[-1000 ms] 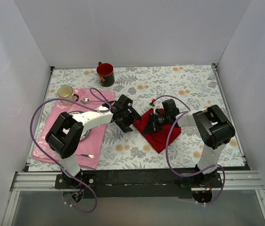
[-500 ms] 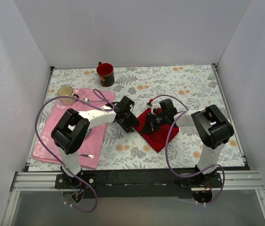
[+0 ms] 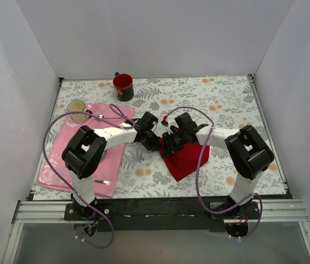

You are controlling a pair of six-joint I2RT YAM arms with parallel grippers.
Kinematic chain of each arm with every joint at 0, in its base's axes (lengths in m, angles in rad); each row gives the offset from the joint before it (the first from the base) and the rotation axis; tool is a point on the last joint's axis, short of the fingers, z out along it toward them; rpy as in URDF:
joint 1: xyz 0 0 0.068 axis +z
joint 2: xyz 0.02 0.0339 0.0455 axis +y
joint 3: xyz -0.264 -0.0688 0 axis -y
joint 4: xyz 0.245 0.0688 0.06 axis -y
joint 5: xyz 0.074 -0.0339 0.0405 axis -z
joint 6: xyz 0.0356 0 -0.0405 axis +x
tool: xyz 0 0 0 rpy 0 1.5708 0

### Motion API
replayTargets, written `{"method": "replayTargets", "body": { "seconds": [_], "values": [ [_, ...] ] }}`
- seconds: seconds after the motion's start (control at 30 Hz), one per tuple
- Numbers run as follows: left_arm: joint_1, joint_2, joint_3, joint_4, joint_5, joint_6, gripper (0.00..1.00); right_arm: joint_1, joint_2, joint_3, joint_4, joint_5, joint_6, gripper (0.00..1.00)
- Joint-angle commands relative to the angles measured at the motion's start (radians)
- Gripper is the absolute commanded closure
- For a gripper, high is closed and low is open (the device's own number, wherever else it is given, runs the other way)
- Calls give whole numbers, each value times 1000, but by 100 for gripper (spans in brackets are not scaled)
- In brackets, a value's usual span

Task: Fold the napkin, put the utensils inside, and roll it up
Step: Roll the napkin with the utensil

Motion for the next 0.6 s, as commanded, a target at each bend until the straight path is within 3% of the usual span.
{"method": "replayTargets", "body": {
  "seconds": [0.0, 0.07, 0.13, 0.33, 0.57],
  "values": [
    [0, -57, -7, -125, -32, -205, 100, 55, -91, 78, -246, 312, -133, 56],
    [0, -69, -17, -131, -24, -232, 100, 100, -135, 88, -265, 370, -125, 40],
    [0, -75, -17, -133, -23, -243, 100, 154, -169, 75, -255, 471, -99, 32],
    [0, -87, -17, -148, -4, -291, 100, 296, -235, -24, -94, 666, -53, 24],
    [-2, -112, -24, -153, 23, -328, 100, 393, -192, -83, 61, 725, -63, 28]
  ]
}}
